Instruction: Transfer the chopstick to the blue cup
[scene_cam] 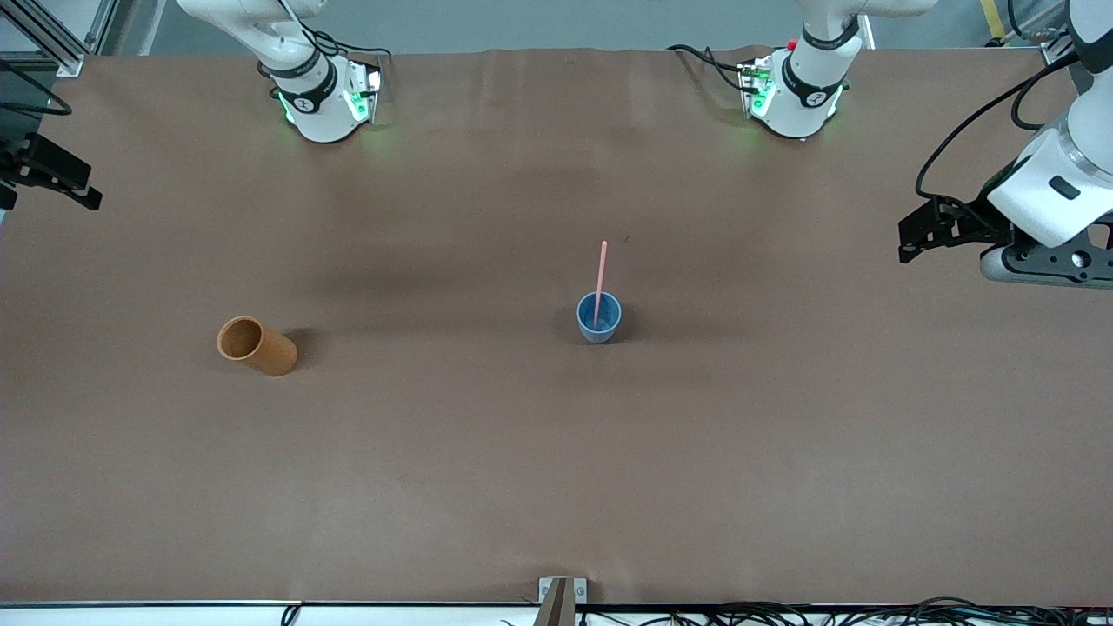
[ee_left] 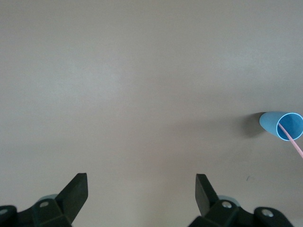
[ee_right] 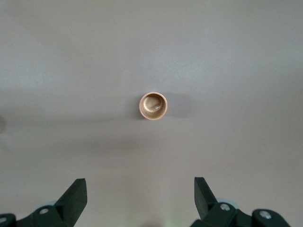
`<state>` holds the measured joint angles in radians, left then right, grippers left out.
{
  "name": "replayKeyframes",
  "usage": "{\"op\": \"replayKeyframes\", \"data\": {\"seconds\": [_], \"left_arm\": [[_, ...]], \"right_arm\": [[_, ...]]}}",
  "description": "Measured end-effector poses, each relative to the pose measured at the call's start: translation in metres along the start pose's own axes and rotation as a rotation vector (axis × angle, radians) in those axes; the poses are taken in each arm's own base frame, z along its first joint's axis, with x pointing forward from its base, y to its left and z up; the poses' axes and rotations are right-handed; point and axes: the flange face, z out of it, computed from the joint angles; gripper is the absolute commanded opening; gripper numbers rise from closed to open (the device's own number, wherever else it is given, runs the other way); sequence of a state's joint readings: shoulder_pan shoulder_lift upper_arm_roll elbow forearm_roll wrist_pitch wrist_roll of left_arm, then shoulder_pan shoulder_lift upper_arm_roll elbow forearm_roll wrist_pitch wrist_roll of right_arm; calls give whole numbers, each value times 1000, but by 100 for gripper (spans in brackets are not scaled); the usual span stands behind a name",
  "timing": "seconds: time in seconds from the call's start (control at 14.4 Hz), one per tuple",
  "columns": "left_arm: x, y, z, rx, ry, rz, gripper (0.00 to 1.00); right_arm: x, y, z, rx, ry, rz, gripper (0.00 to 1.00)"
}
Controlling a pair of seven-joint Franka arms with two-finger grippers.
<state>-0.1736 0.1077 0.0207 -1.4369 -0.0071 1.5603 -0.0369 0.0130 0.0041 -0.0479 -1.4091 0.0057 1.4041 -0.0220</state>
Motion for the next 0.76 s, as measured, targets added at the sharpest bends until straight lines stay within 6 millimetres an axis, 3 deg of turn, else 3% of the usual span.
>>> {"op": "replayKeyframes", "data": {"seconds": [0.76], "left_arm": [[0, -3, -9, 0, 18, -6, 100]], "right_arm": [[3, 2, 1, 10, 6, -9, 100]]}}
